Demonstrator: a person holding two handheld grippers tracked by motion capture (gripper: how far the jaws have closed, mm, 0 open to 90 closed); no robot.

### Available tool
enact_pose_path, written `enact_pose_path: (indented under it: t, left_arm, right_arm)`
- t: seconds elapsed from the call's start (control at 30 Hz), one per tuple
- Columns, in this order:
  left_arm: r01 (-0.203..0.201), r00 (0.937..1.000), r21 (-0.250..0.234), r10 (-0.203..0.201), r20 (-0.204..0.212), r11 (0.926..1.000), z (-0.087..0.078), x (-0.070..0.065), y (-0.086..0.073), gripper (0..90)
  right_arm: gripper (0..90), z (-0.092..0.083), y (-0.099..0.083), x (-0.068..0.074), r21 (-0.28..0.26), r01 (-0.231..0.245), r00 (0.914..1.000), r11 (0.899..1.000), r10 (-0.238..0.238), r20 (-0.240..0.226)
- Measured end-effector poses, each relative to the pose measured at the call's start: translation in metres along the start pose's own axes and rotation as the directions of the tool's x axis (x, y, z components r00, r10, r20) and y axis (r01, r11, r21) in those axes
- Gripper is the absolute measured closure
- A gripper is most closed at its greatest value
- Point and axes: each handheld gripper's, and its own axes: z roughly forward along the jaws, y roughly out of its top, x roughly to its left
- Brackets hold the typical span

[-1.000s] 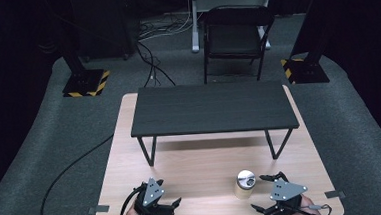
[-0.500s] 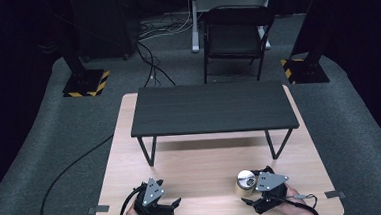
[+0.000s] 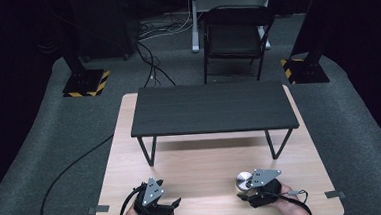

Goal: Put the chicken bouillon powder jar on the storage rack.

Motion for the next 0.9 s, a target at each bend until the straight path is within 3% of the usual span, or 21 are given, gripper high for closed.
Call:
enact_pose_path:
  t: [0.13, 0.33, 0.57, 0.9]
  left_arm:
    - [0.0, 1.0, 0.0, 0.0, 0.0, 1.0, 0.0, 0.0, 0.0, 12.9]
    - [0.001, 1.0, 0.0, -0.001, 0.001, 1.0, 0.0, 0.0, 0.0, 12.9]
    - [0.001, 1.0, 0.0, -0.001, 0.001, 1.0, 0.0, 0.0, 0.0, 12.9]
    - [0.001, 1.0, -0.001, -0.001, 0.001, 1.0, 0.0, 0.0, 0.0, 13.0]
  right_arm:
    - [30.9, -0.001, 0.0, -0.003, 0.004, -0.026, 0.9997, 1.0, 0.026, -0.001]
    - [30.9, -0.006, 0.002, -0.002, -0.012, -0.024, 0.9997, 1.0, 0.024, 0.005]
    - [30.9, -0.015, 0.007, -0.002, -0.051, -0.015, 0.9998, 0.999, 0.015, 0.014]
    - [30.8, -0.025, 0.028, -0.006, -0.091, 0.016, 0.9996, 0.996, -0.013, 0.026]
